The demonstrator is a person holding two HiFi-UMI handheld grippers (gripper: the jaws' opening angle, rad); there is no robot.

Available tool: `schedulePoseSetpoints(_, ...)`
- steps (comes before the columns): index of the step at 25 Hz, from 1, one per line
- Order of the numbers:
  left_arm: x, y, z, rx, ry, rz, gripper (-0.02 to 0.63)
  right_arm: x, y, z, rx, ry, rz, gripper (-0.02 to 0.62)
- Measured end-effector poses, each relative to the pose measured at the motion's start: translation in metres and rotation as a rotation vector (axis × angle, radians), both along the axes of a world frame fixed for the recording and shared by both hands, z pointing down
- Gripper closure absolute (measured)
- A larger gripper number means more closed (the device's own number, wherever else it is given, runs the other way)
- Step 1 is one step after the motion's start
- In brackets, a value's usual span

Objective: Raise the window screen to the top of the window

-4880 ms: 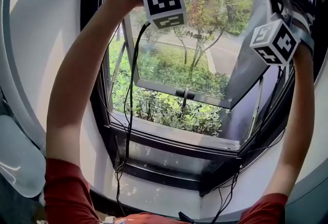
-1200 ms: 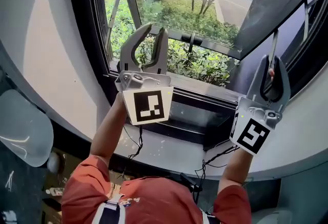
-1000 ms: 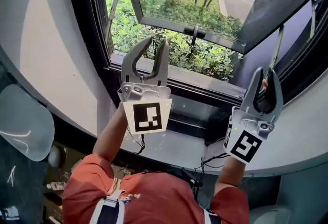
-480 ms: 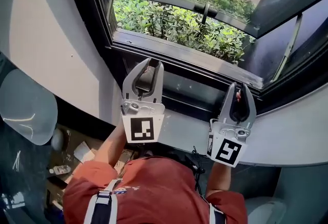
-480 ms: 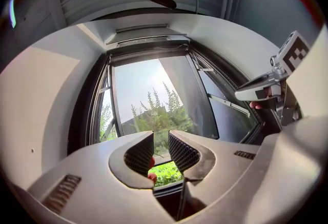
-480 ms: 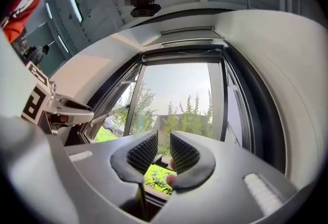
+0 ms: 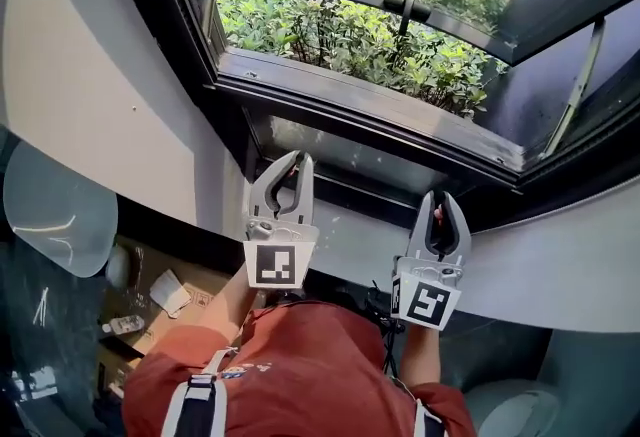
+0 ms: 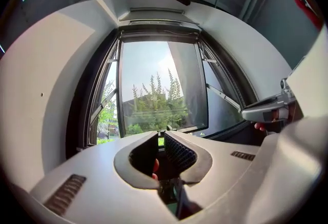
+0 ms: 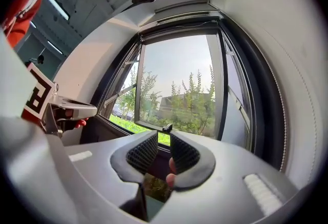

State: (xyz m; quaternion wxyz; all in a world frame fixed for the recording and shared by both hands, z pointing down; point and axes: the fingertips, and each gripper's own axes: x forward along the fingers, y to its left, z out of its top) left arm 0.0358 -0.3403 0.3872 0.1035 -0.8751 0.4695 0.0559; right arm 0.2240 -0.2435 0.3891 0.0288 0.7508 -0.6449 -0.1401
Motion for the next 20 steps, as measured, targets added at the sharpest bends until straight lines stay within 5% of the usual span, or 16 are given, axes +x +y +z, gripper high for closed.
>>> schedulePoseSetpoints(20,0.011,0.015,0.012,0.002,-0.011,0.025,0.601,0.003,0.003,0.003,0.044,-0.036,0.010,0.586)
